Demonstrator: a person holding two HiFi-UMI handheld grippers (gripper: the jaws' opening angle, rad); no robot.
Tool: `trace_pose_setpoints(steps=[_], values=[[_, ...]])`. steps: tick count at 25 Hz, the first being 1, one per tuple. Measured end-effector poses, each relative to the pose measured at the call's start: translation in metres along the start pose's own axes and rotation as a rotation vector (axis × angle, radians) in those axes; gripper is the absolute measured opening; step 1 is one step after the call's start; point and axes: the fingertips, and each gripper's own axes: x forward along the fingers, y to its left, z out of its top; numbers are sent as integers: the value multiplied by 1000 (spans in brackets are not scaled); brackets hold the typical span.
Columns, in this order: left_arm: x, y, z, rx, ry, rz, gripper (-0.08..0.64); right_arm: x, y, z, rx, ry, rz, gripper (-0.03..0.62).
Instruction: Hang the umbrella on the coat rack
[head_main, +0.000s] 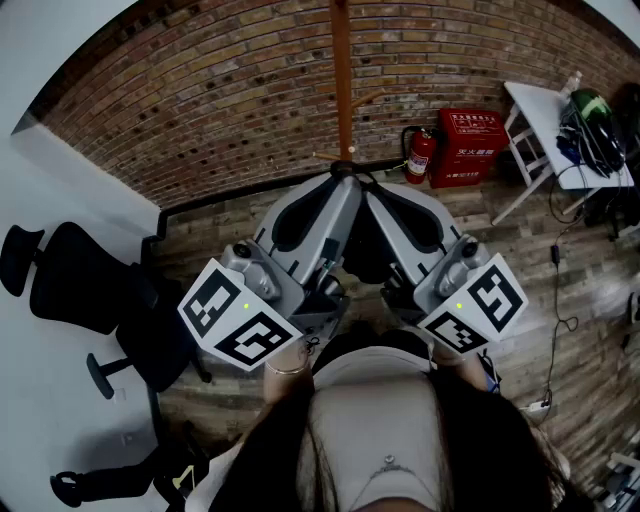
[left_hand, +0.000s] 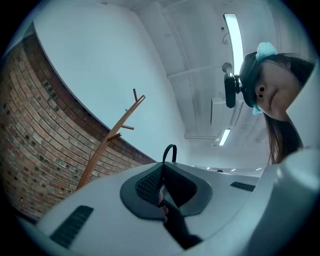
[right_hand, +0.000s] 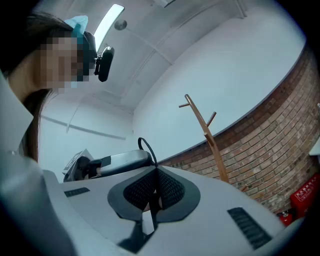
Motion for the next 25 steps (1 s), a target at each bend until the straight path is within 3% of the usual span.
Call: trace_pose_setpoints(steps=[25], values=[[26,28,1,-8,-4,-16,9,21,-33,0,38,-24,-12,35]])
